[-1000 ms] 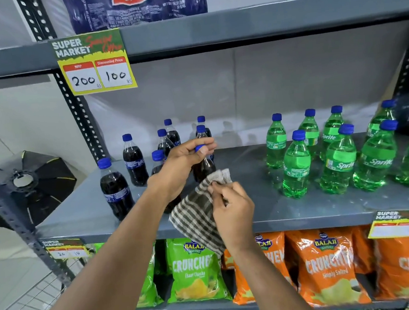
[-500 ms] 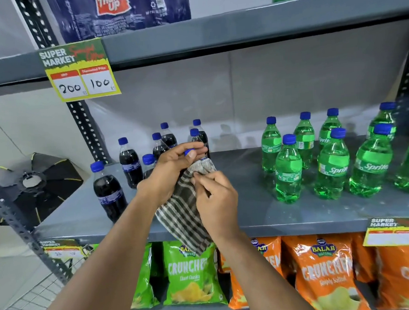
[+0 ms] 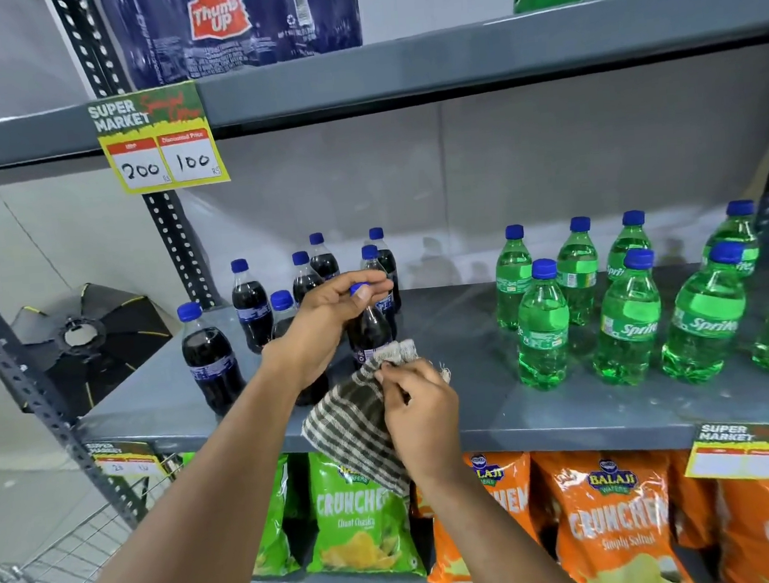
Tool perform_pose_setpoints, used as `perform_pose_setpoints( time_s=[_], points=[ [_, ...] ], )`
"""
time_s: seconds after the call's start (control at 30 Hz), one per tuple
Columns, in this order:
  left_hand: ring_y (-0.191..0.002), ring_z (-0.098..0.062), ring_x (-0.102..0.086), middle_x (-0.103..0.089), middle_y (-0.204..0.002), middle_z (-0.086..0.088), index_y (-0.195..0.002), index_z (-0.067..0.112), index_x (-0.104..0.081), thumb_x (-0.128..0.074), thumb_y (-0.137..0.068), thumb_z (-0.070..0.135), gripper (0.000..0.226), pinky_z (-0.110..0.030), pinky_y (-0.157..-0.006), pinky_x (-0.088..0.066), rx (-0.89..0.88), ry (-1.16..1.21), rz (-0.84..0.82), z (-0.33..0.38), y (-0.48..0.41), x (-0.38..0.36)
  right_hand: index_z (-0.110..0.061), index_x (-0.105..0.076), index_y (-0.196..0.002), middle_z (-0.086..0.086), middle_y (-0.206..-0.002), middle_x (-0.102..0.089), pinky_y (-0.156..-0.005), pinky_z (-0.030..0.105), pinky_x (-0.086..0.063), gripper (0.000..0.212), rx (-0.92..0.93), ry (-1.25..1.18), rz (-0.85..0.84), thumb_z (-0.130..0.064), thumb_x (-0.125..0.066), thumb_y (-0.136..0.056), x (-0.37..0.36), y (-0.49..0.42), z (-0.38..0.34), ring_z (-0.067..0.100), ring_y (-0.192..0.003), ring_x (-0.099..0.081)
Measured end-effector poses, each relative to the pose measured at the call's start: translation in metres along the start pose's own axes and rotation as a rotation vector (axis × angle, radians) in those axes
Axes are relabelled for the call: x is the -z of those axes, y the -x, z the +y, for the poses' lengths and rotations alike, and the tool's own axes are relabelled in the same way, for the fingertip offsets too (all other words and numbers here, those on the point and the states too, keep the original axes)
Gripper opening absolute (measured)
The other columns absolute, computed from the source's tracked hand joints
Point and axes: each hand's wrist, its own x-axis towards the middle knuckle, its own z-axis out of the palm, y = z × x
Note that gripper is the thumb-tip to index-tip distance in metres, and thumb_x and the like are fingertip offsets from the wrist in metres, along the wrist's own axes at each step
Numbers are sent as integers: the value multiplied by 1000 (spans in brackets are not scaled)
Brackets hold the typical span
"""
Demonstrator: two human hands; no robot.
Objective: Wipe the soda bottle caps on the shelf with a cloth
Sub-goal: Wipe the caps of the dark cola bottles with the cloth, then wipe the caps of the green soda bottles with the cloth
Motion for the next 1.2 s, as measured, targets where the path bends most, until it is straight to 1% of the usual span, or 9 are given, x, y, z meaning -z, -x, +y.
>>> perform_pose_setpoints(
  time_s=[0.17,0.4,0.57,0.67,0.83,0.97,1.07,1.13,1.2],
  points=[
    [-126,-20,-63,-70,-128,-12,-123,8,-65,-47,-102,2,28,-41,-117,-39,5,15,10,0,-1,0,-2,-76,-88,4,-78,-64,-61,42,-53,6,60,-7,31,1,-71,-87,-5,-26,-19,24,-69,-63],
    [-124,-16,-64,-70,-128,-13,-125,5,-64,-49,-102,3,27,-29,-106,-47,3,-21,-3,4,3,-2,-4,-77,-98,7,-86,-67,-69,42,-57,16,85,12,35,2,-71,-85,-6,-43,-30,24,-79,-67],
    [-123,-18,-65,-71,-127,-11,-123,8,-66,-48,-102,2,28,-33,-111,-44,-4,-55,6,3,1,0,-3,-78,-94,7,-81,-66,-62,41,-56,11,79,38,17,1,-73,-85,-4,-18,-12,24,-72,-66],
    [-123,-19,-65,-72,-125,-10,-120,12,-68,-48,-102,2,28,-34,-113,-43,-9,-82,10,3,2,-1,-3,-79,-97,7,-86,-70,-71,36,-57,15,56,22,-24,2,-73,-84,-2,-3,-8,21,-79,-69],
    [-124,-14,-64,-70,-130,-7,-127,6,-63,-48,-103,1,29,-33,-114,-42,1,-148,-4,10,4,-1,-2,-78,-99,8,-91,-72,-77,28,-56,17,35,11,-72,5,-71,-85,7,4,-6,18,-82,-69],
    [-120,-5,-63,-69,-131,5,-126,18,-66,-59,-100,13,28,-32,-113,-42,26,-237,-30,22,11,-5,-2,-79,-97,5,-88,-72,-76,19,-55,18,82,-40,-8,7,-76,-82,23,2,-11,9,-80,-67],
    [-123,-4,-60,-65,-136,8,-129,26,-64,-66,-95,21,34,-37,-114,-42,-27,-282,25,36,11,-9,-2,-79,-99,3,-85,-71,-65,20,-54,18,138,-64,28,6,-77,-83,50,5,-19,8,-72,-66],
    [-132,-5,-54,-62,-140,12,-131,33,-61,-70,-93,26,39,-41,-116,-39,-127,-274,107,45,9,-13,-2,-79,-98,3,-84,-70,-58,22,-53,17,164,-72,60,5,-78,-83,73,12,-24,9,-68,-65],
    [-134,-3,-52,-61,-140,14,-132,36,-58,-72,-91,29,44,-41,-116,-38,-251,-269,173,53,6,-23,-2,-79,-98,3,-85,-71,-57,23,-54,16,162,-74,80,3,-78,-83,97,20,-27,9,-69,-66]
  ],
)
